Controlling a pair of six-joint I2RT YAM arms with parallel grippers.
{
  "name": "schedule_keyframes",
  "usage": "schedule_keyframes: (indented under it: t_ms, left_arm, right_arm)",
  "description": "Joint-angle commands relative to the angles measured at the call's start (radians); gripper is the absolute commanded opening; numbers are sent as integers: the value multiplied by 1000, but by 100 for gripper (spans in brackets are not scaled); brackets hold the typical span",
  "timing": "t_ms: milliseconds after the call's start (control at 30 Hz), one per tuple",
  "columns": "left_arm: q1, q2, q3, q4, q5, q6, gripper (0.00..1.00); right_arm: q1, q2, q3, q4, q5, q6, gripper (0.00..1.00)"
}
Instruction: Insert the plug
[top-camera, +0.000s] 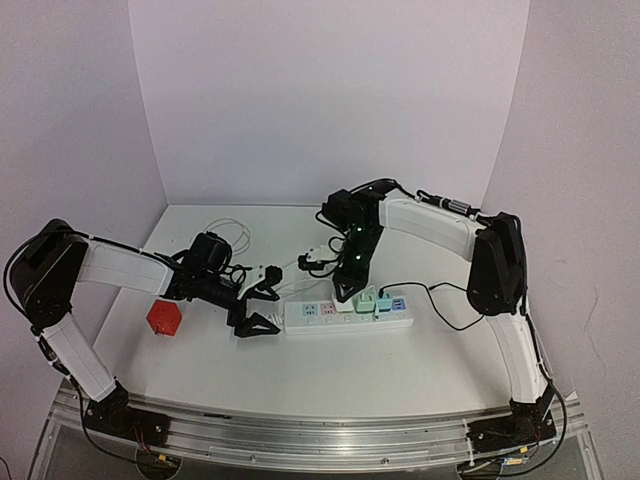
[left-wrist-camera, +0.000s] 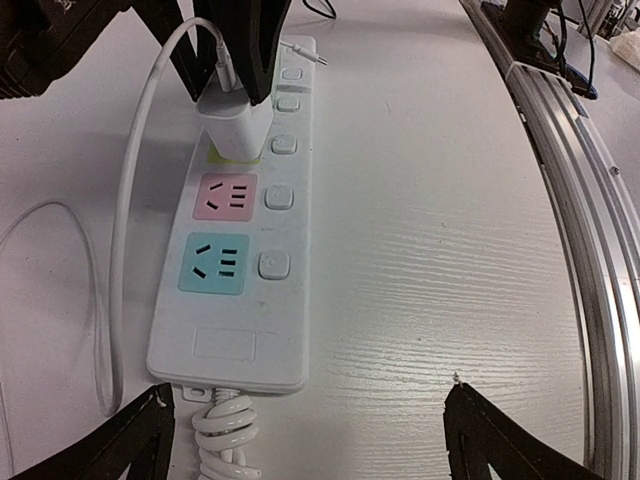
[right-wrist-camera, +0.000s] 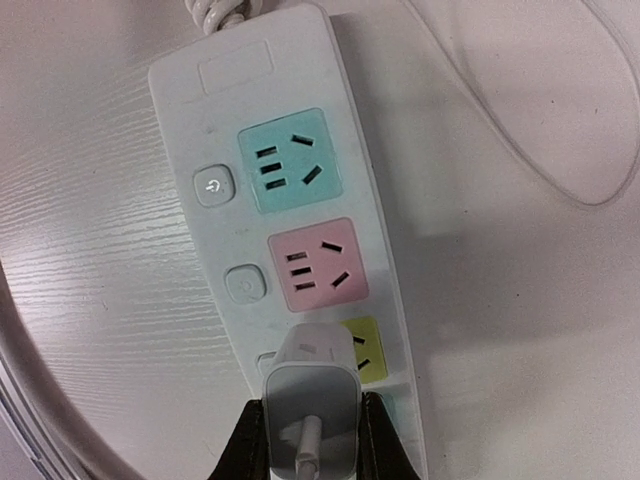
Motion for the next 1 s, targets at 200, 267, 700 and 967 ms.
schedule_keyframes:
  t_ms: [200,267,700,967]
  left_arm:
    - [-1,-25,-3,30,-5,16,94]
    - [-1,-27,-5,32,-6,16,94]
    - [2,-36,-7,31,-7,22,94]
    - [3,-44,27,17,5,31,92]
  right_arm:
    - [29,79,-26,9,18,3,0]
    - [28,73,-41,10,37,0,0]
    - [-4,32,-194,20,62,56,0]
    - [-41,14,-371,148,18,28,0]
